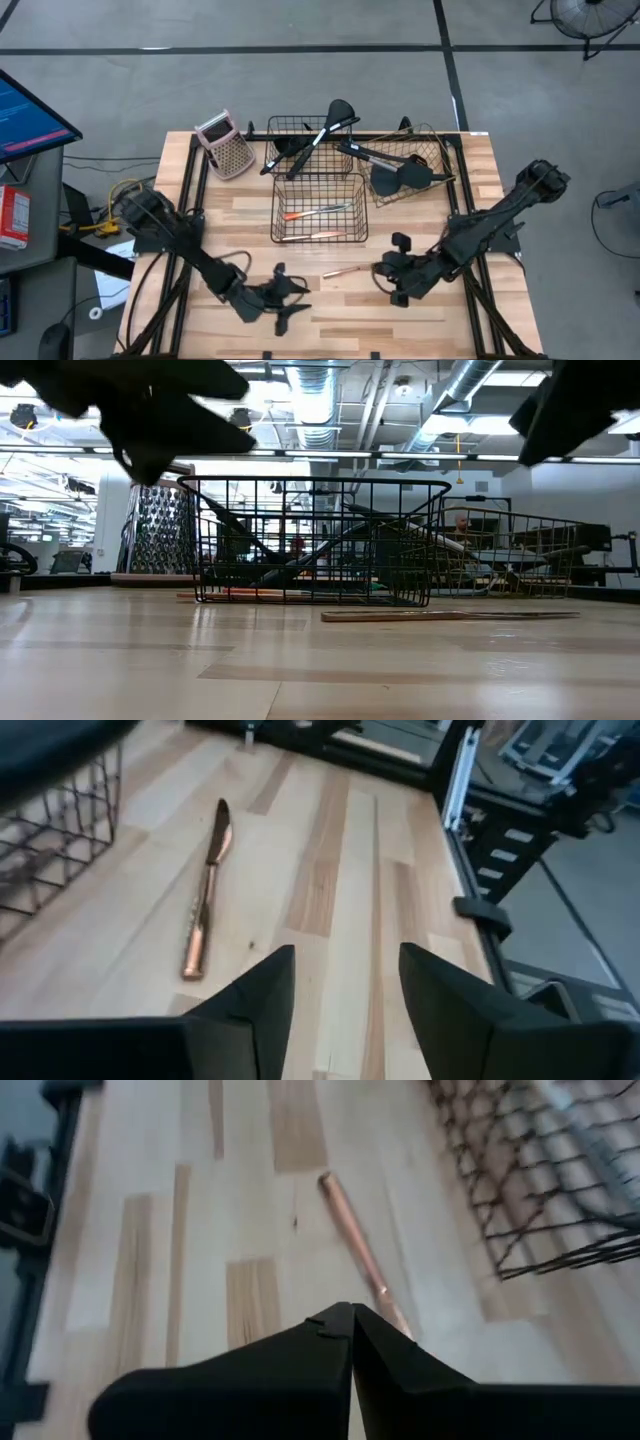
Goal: Pick & Place Kitchen Items
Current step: Put the table knife into the bottom wire basket
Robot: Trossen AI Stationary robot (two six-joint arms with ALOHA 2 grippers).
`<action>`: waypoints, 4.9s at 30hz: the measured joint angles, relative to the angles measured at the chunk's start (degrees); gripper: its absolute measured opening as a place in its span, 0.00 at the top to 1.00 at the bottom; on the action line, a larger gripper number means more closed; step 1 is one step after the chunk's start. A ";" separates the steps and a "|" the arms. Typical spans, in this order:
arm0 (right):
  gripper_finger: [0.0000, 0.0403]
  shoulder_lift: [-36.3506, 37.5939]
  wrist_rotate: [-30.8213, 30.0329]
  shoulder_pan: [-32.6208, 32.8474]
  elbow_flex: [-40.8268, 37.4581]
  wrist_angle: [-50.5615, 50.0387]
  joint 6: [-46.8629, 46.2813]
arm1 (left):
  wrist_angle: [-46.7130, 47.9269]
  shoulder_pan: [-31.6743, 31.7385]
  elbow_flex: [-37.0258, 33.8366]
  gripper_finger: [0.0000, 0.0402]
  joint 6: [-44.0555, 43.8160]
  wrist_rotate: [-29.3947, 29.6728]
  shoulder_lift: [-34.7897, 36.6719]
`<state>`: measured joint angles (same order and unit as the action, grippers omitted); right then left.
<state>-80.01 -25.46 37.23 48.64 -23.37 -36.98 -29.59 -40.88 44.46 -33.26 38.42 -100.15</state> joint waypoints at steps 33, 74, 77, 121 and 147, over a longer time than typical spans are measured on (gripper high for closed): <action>1.00 12.85 -4.65 0.31 0.02 -7.33 -2.06 | -5.95 12.04 7.26 0.37 1.47 2.12 -16.73; 1.00 12.85 -3.91 1.01 0.02 -7.53 -4.25 | -3.65 10.73 14.84 0.73 1.50 8.37 -31.42; 1.00 12.85 -3.12 1.01 0.02 -7.51 -4.23 | -3.00 10.76 14.76 0.87 1.28 8.35 -31.05; 1.00 33.57 -18.66 8.18 0.02 -7.94 -1.43 | 9.41 7.23 14.89 0.99 1.39 0.82 -14.51; 1.00 33.53 -18.79 8.09 0.02 -7.94 -1.62 | -5.19 6.12 24.20 0.51 9.09 -2.77 -28.17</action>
<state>-46.48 -44.25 45.32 48.66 -31.31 -38.61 -34.78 -34.75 68.66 -24.17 35.65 -128.31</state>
